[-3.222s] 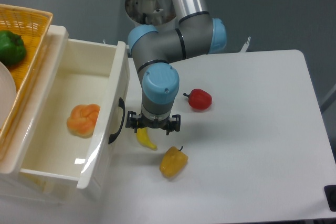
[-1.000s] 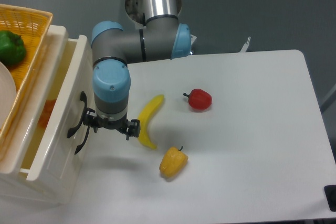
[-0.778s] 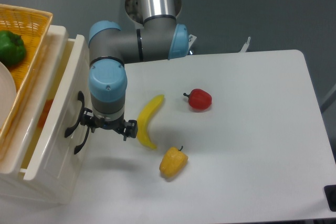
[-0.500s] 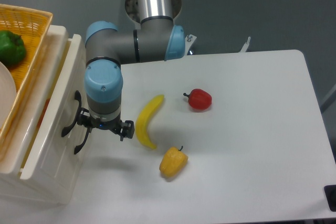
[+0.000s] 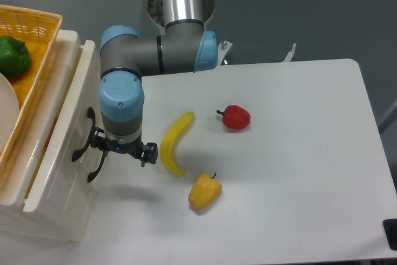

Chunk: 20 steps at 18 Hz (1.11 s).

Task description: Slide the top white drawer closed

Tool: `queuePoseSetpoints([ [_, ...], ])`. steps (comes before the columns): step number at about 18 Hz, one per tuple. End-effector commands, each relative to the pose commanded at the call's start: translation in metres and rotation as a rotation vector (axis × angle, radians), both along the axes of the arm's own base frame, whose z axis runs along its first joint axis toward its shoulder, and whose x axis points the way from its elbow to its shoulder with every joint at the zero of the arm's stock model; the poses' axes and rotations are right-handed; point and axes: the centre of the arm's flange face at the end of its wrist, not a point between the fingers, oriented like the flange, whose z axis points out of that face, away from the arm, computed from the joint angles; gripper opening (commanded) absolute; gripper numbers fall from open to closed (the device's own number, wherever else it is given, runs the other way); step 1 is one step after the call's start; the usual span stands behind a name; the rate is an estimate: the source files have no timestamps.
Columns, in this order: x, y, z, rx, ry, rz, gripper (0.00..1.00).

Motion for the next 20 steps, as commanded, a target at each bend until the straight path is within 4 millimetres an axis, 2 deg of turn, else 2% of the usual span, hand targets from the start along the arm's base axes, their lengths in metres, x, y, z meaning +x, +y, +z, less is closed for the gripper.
queuePoseSetpoints([
  [15, 0.005, 0.002, -0.001, 0.0, 0.002, -0.012, 1.0],
  [18, -0.003, 0.001, 0.0, 0.001, 0.006, -0.006, 1.0],
  [20, -0.019, -0.004, 0.003, 0.01, 0.011, -0.003, 1.0],
])
